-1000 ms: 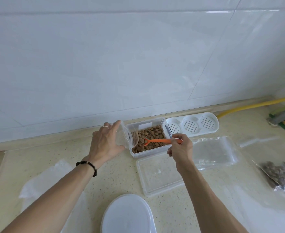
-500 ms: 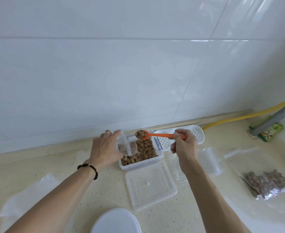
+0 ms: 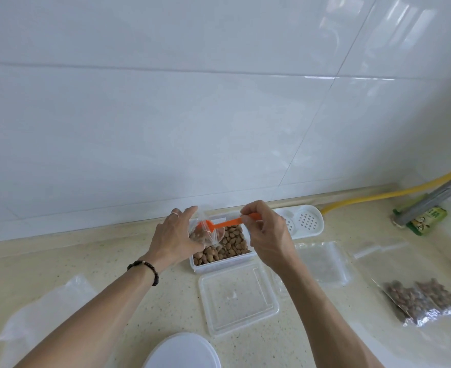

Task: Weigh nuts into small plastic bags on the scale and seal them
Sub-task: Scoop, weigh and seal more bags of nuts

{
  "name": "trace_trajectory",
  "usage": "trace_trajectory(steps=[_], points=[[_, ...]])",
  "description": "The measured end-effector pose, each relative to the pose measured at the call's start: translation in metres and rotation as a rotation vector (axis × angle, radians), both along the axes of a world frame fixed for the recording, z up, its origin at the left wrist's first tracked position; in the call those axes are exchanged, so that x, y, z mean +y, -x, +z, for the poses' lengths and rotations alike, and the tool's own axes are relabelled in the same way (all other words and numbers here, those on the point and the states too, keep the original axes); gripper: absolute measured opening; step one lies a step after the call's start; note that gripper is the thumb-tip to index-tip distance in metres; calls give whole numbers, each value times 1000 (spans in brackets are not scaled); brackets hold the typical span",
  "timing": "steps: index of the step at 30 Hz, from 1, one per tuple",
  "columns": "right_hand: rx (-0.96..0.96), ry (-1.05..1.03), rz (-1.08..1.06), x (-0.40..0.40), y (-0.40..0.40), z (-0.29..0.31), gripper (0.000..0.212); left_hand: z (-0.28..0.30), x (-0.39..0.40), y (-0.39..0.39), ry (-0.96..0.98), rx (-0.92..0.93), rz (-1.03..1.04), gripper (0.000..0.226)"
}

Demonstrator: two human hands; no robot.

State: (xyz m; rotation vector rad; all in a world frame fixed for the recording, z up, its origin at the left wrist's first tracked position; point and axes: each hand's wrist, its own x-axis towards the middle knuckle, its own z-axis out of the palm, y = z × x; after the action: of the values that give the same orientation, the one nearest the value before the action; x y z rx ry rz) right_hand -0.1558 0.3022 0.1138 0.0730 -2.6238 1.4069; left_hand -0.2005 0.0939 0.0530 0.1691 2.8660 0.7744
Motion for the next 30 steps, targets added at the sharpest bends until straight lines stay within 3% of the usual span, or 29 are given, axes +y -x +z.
trace_trajectory(steps=[5, 10, 14, 20, 26, 30], points=[[10, 74, -63, 3, -1, 7, 16, -1, 1, -1, 33, 26, 16, 96], [27, 223, -296, 16, 0, 5, 21, -2, -3, -6, 102, 76, 15, 92], [-76, 97, -379, 27, 2, -25, 17, -5, -14, -14, 100, 88, 15, 91], [-106, -86, -377, 13, -5, -65, 12, -10, -30, -29, 119, 112, -23, 85], [-272, 8, -151, -10, -7, -79, 14, -10, -36, -34, 108, 81, 1, 90], [-364, 140, -172, -13, -6, -79, 13, -9, -37, -34, 100, 73, 8, 91]])
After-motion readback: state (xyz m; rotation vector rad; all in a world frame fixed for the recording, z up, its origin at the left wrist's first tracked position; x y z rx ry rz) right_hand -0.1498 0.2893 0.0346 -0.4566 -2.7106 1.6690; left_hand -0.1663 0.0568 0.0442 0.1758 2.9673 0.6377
